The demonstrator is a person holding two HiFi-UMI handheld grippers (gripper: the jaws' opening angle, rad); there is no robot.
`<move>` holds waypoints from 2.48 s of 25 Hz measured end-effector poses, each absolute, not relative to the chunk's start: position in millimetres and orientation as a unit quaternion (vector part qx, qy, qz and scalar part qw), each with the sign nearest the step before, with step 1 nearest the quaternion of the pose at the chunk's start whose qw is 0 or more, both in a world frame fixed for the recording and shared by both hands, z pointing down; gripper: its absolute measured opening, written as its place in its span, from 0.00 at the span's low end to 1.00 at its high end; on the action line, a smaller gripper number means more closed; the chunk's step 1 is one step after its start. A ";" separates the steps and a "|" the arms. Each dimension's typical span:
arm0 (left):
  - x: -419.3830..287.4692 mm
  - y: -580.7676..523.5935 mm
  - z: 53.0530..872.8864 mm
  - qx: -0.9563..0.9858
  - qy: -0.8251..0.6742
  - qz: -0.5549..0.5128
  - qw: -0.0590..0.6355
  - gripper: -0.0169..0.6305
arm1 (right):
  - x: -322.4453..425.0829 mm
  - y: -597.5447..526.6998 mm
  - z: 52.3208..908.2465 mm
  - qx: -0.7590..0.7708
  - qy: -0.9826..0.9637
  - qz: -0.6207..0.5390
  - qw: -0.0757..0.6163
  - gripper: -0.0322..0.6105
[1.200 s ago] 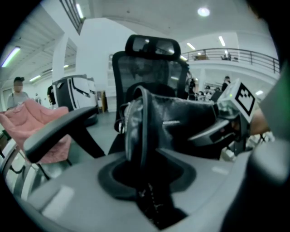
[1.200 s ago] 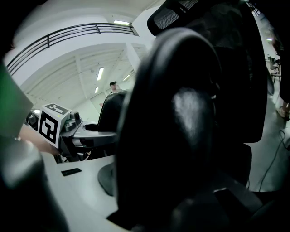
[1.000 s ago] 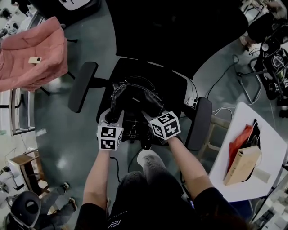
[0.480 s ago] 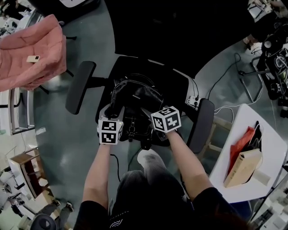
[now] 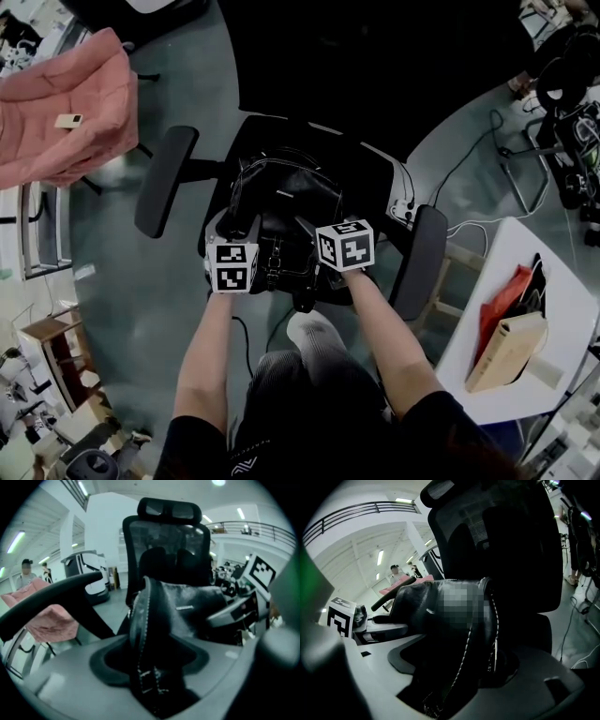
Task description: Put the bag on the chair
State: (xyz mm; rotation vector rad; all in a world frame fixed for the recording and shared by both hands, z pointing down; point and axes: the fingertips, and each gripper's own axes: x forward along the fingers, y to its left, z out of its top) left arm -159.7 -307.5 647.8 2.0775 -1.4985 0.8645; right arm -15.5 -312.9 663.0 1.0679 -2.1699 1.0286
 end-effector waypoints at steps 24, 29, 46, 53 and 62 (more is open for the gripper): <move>-164.8 -308.2 602.7 0.731 -0.580 0.293 0.211 0.46 | 36.1 -304.1 611.5 0.476 -0.774 0.369 0.194 0.38; -162.1 -298.9 560.3 0.745 -0.586 0.257 0.188 0.22 | 45.3 -297.0 583.5 0.498 -0.776 0.345 0.175 0.21; -156.1 -251.3 494.3 0.756 -0.598 0.196 0.180 0.09 | 55.7 -259.9 531.9 0.528 -0.775 0.307 0.161 0.05; -160.8 -240.5 479.1 0.764 -0.588 0.204 0.170 0.07 | 53.5 -249.3 511.1 0.526 -0.782 0.297 0.154 0.05; -164.8 -240.2 469.2 0.770 -0.583 0.198 0.165 0.07 | 45.7 -240.9 504.0 0.529 -0.781 0.293 0.154 0.05</move>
